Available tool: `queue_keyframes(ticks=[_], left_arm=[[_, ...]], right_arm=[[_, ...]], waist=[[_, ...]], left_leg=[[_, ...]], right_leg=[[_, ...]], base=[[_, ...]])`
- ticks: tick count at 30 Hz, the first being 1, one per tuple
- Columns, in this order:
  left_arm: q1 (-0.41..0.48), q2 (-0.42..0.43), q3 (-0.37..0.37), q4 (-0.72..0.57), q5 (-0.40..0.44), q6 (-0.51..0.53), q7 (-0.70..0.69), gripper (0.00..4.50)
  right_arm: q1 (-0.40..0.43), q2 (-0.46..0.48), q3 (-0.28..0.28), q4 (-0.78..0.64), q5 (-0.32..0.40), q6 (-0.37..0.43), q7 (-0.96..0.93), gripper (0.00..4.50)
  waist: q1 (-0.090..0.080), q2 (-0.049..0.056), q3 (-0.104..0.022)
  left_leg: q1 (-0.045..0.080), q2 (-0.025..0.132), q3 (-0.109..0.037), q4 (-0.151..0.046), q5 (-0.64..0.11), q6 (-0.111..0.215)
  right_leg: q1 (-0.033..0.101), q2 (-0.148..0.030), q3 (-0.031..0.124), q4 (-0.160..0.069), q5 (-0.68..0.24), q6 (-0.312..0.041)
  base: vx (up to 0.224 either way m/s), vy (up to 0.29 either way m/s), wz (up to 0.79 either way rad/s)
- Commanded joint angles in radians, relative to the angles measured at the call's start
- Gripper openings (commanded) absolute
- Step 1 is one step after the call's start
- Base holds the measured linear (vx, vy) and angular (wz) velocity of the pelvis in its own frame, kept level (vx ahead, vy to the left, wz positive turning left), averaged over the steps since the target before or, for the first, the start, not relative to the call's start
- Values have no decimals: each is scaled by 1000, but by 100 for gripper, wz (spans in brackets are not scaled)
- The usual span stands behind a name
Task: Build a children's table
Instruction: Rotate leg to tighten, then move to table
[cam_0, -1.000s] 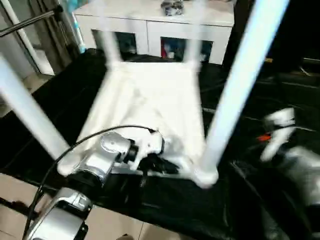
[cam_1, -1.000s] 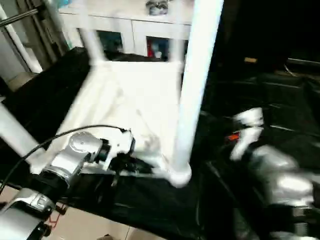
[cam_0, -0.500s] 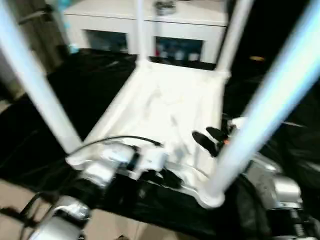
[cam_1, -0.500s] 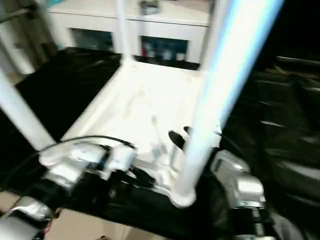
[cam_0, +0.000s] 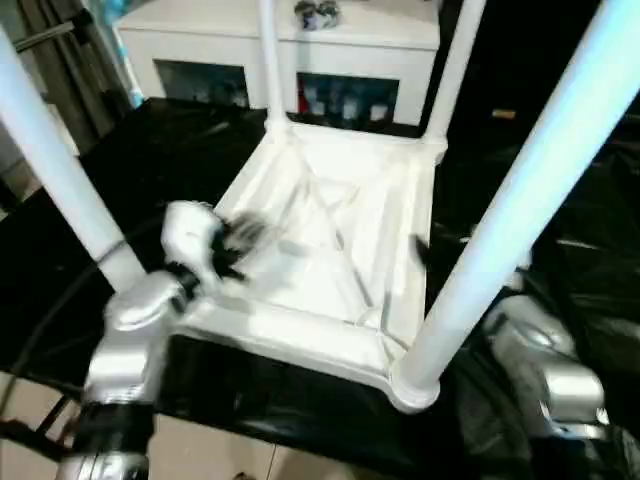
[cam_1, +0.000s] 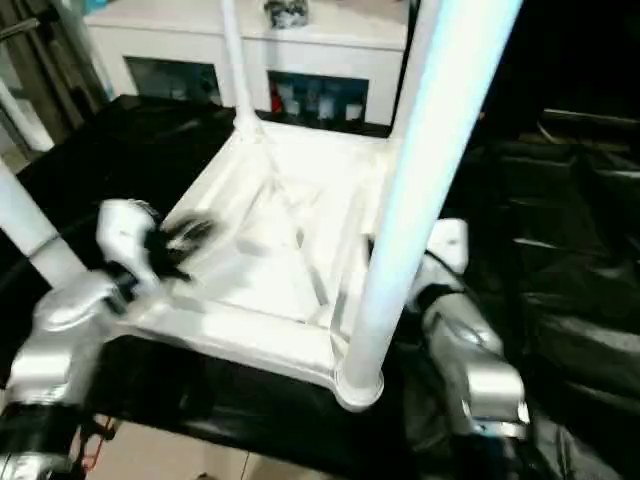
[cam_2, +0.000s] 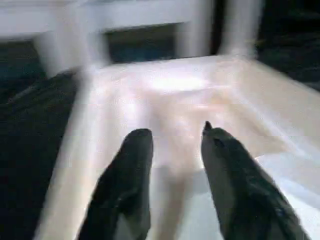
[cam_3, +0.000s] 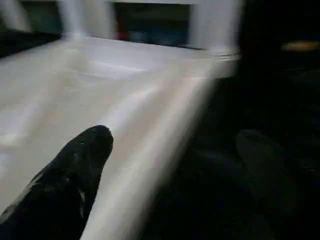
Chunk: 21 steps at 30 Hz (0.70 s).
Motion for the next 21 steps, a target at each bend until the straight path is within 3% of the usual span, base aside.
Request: queue_keyframes(ticks=[1, 3, 5, 7, 8, 11, 12, 13, 14, 15, 16, 17, 18, 19, 20, 21], left_arm=[[41, -32, 22, -91, -62, 26, 36, 188], [125, -83, -1, -173, -17, -15, 114, 188], [175, -99, -36, -188, 18, -34, 128, 188], [209, -93, -69, -187, 44, -60, 124, 188], [236, -92, -88, -196, 66, -61, 132, 188], [259, -103, -95, -220, 79, -29, 155, 188], [262, -109, -94, -236, 66, -11, 168, 188], [261, -110, -94, -242, 60, -3, 169, 188], [261, -110, -97, -248, 58, 1, 173, 188], [255, -105, -103, -246, 72, 7, 184, 188], [249, -100, -106, -242, 84, 25, 194, 188], [247, -99, -108, -241, 88, 32, 198, 188], [246, -96, -110, -239, 91, 36, 202, 188], [243, -91, -116, -235, 92, 26, 197, 188], [243, -87, -123, -234, 92, -1, 189, 188], [243, -87, -123, -234, 92, -4, 189, 188]], right_arm=[[27, -12, 8, -52, -29, 43, -19, 443], [78, -2, 16, -112, -26, 82, -29, 443], [125, 14, 12, -143, -12, 61, -22, 443], [158, 28, 6, -156, 3, 42, -17, 443], [176, 37, 1, -159, 11, 37, -24, 443], [182, 37, 6, -165, 7, 46, -39, 443], [177, 41, 3, -169, 8, 62, -47, 443], [175, 40, 3, -170, 5, 67, -49, 443], [174, 40, 3, -172, 0, 72, -50, 443], [173, 39, 3, -170, -3, 72, -51, 443], [172, 37, 4, -168, -10, 73, -53, 443], [171, 36, 4, -166, -12, 73, -54, 443], [172, 35, 5, -166, -14, 73, -55, 443], [170, 36, 1, -160, -14, 69, -58, 443], [169, 29, -8, -139, -23, 60, -75, 443], [169, 28, -9, -136, -24, 59, -77, 443]], waist=[[1, 6, -55], [0, 1, -56], [1, -3, -57], [0, -3, -56], [-1, -4, -51], [-7, -4, -47], [-10, -13, -48], [-9, -10, -51], [-10, -11, -59], [-11, -9, -84], [-10, -9, -110], [-11, -11, -111], [-12, -11, -112], [-10, -11, -111], [-17, -2, -79], [-27, 5, -64]], left_leg=[[7, 2, 6, -73, -215, -9], [0, 8, 5, -72, -202, 5], [-2, 6, 7, -69, -196, 22], [-1, 5, 6, -73, -219, 28], [-2, 6, 4, -78, -259, 18], [0, 6, 2, -82, -299, -1], [-5, 5, 3, -79, -270, 1], [-13, 4, 1, -75, -206, 7], [-27, -5, 8, -56, -21, 52], [-40, -24, 10, -19, 242, 133], [-47, -49, 14, 14, 433, 229], [-70, -57, 12, 18, 428, 300], [-77, -57, 12, 19, 385, 320], [-77, -51, 13, 17, 289, 330], [-48, -20, 15, -5, -204, 249], [-24, -12, 11, -13, -382, 185]], right_leg=[[44, -18, 25, -71, -231, -144], [48, -16, 25, -72, -157, -151], [48, -15, 24, -73, -134, -143], [45, -15, 24, -80, -179, -127], [42, -15, 24, -84, -248, -108], [37, -14, 24, -89, -300, -87], [36, -13, 26, -89, -274, -88], [34, -12, 26, -82, -202, -104], [25, 0, 18, -73, 21, -154], [13, 13, 5, -42, 333, -211], [3, 27, -7, -25, 595, -252], [-15, 24, -17, -37, 634, -281], [-21, 20, -21, -45, 586, -289], [-26, 16, -23, -60, 462, -292], [-41, 3, -40, -123, -261, -220], [-47, 4, -54, -136, -500, -149]], base=[[0, 0, 0], [0, 0, 0], [0, 0, 0], [0, 0, 0], [0, 0, 0], [0, 0, 0], [0, 0, 0], [0, 0, 0], [0, 0, 0], [0, 0, 0], [0, 0, 0], [-59, 1, -2], [-110, 20, -1], [-110, 20, -1], [-142, 42, 1], [-189, 45, -7]])
